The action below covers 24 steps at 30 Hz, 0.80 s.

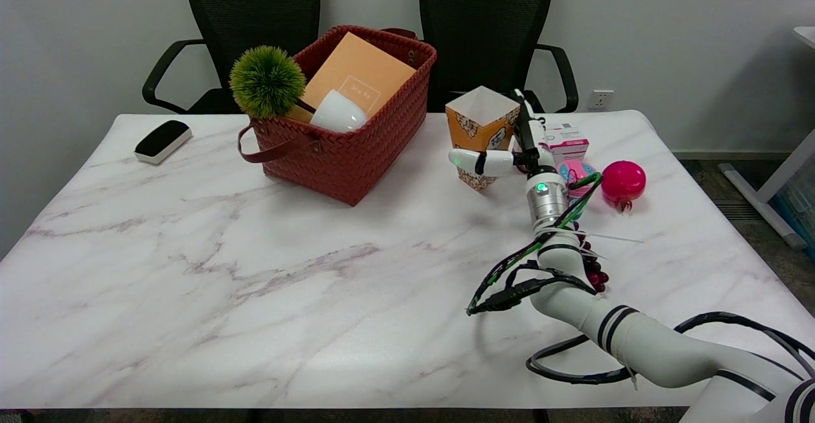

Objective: Pick up the popcorn box.

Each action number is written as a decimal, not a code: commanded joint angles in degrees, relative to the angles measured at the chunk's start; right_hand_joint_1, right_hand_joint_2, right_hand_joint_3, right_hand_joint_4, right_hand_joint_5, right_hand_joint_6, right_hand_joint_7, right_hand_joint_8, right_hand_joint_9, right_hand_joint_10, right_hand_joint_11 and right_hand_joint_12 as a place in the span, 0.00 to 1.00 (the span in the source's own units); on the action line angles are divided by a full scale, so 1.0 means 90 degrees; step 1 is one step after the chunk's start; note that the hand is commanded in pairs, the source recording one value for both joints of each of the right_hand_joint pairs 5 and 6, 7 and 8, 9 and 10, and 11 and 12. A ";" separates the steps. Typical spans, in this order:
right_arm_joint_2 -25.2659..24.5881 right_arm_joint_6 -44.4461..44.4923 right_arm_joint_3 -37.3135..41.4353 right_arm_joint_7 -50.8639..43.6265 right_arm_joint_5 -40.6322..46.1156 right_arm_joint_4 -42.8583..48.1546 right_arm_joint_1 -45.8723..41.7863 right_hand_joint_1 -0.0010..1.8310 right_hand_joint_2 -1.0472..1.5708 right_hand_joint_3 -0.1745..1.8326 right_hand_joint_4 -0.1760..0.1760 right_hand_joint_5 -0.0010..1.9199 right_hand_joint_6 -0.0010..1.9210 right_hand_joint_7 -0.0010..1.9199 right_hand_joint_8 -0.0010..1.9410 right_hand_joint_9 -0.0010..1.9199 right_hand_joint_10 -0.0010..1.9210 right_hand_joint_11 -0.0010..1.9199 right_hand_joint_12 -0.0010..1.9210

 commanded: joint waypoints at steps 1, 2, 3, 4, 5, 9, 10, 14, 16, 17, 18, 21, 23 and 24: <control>-0.0006 0.0060 0.0012 0.0007 0.0010 -0.0031 0.0006 0.66 0.41 0.35 0.50 0.10 0.10 0.19 0.18 0.22 0.22 0.16 0.16; -0.0006 0.0060 0.0012 0.0007 0.0010 -0.0031 0.0006 0.66 0.41 0.35 0.50 0.11 0.11 0.21 0.20 0.23 0.23 0.16 0.16; -0.0006 0.0060 0.0012 0.0007 0.0010 -0.0035 0.0006 0.66 0.41 0.36 0.50 0.11 0.11 0.22 0.22 0.24 0.23 0.16 0.16; -0.0006 0.0060 0.0012 0.0007 0.0010 -0.0040 0.0010 0.66 0.41 0.36 0.50 0.12 0.12 0.23 0.23 0.24 0.24 0.16 0.16; -0.0006 0.0060 0.0012 0.0007 0.0010 -0.0040 0.0015 0.66 0.41 0.37 0.50 0.13 0.13 0.25 0.25 0.25 0.25 0.17 0.17; -0.0006 0.0060 0.0012 0.0007 0.0010 -0.0049 0.0015 0.66 0.41 0.37 0.50 0.15 0.15 0.28 0.28 0.27 0.27 0.18 0.18; -0.0006 0.0060 0.0012 0.0007 0.0010 -0.0052 0.0015 0.66 0.41 0.37 0.50 0.15 0.15 0.29 0.28 0.27 0.27 0.19 0.19; -0.0006 0.0060 0.0012 0.0007 0.0010 -0.0057 0.0015 0.66 0.42 0.37 0.50 0.16 0.16 0.29 0.29 0.27 0.27 0.19 0.19; -0.0006 0.0093 0.0012 0.0007 0.0013 -0.0066 0.0015 0.66 0.43 0.37 0.50 0.16 0.16 0.30 0.29 0.28 0.28 0.19 0.19; -0.0006 0.0114 0.0012 0.0007 0.0018 -0.0066 0.0015 0.66 0.44 0.36 0.50 0.16 0.16 0.30 0.29 0.28 0.28 0.19 0.19; -0.0006 0.0140 0.0012 0.0001 0.0019 -0.0066 0.0015 0.66 0.45 0.36 0.50 0.16 0.16 0.30 0.29 0.28 0.28 0.19 0.19; -0.0006 0.0188 0.0012 -0.0007 0.0019 -0.0066 0.0015 0.67 0.48 0.36 0.50 0.17 0.17 0.30 0.30 0.28 0.28 0.19 0.19; -0.0006 0.0193 0.0012 0.0007 0.0019 -0.0066 0.0015 0.67 0.49 0.37 0.50 0.18 0.18 0.30 0.30 0.28 0.28 0.19 0.19; -0.0006 0.0193 0.0012 0.0007 0.0019 -0.0066 0.0015 0.67 0.50 0.37 0.50 0.18 0.18 0.30 0.30 0.28 0.28 0.19 0.19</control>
